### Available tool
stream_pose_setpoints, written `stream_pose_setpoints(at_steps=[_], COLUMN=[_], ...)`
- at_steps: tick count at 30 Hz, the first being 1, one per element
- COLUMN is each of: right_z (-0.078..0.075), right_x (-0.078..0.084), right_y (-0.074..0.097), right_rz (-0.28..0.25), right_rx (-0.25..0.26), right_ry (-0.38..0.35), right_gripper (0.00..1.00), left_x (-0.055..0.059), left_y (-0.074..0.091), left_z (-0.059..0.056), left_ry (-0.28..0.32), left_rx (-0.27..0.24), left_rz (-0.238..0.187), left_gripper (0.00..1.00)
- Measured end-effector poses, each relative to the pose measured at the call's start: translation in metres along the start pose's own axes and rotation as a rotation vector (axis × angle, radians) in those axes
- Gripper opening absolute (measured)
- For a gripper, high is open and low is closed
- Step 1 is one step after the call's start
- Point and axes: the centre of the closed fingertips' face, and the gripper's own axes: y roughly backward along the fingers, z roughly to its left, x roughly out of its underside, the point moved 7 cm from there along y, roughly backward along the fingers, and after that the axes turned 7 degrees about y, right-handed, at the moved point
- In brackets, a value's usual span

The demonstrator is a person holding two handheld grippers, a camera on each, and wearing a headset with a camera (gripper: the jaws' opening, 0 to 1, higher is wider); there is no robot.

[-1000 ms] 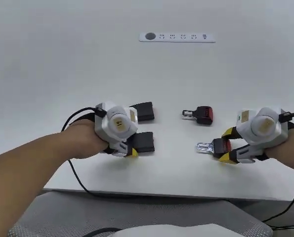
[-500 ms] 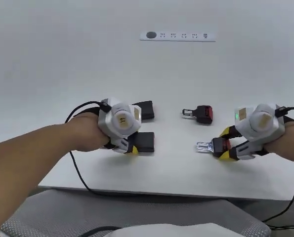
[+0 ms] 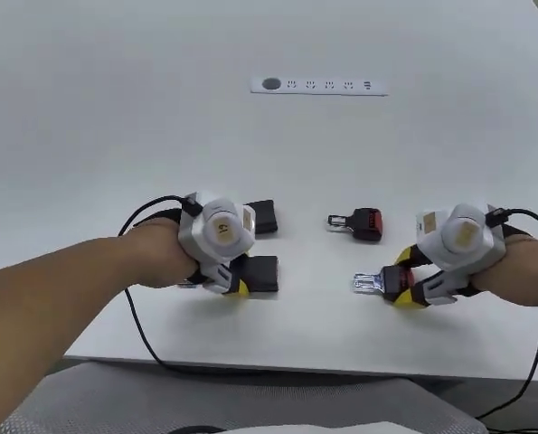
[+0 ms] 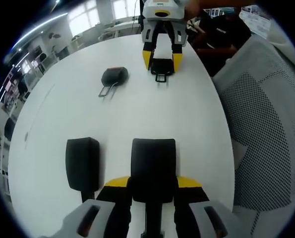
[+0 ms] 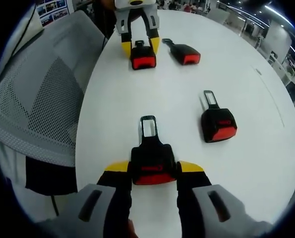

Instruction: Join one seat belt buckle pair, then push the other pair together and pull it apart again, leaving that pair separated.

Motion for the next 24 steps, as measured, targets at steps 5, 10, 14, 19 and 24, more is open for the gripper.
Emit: stream_pose_setpoints(at_steps=[5, 10, 14, 19, 24], right_z=[0.000, -0.001, -0.002, -0.004, -0.004], right_x=[0.000, 0.001, -0.001, -0.004, -0.011], right_y=[0.001, -0.001, -0.002, -0.004, -0.006], right_rz=[-0.006, -0.018, -0.010, -0.018, -0.009], right_rx=[0.006, 0.017, 0.023, 0.028, 0.027], right_ry=[-0.005, -0.030, -0.034, -0.043, -0.038], right_gripper=[0.34, 0.34, 0.34, 0.34, 0.34], left_x=[0.000, 0.000, 0.000, 0.001, 0.002], left_y=[0.000, 0.000, -0.001, -0.001, -0.002], left_z=[0.000, 0.000, 0.002, 0.003, 0.004], left_ry=[-0.001, 0.005, 0.003, 0.000, 0.002], left_rx=[0.003, 0.008, 0.014, 0.016, 0.013], left_rz=[0.006, 0.006, 0.003, -0.001, -0.003], left_gripper=[0.33, 0.33, 0.33, 0.33, 0.33])
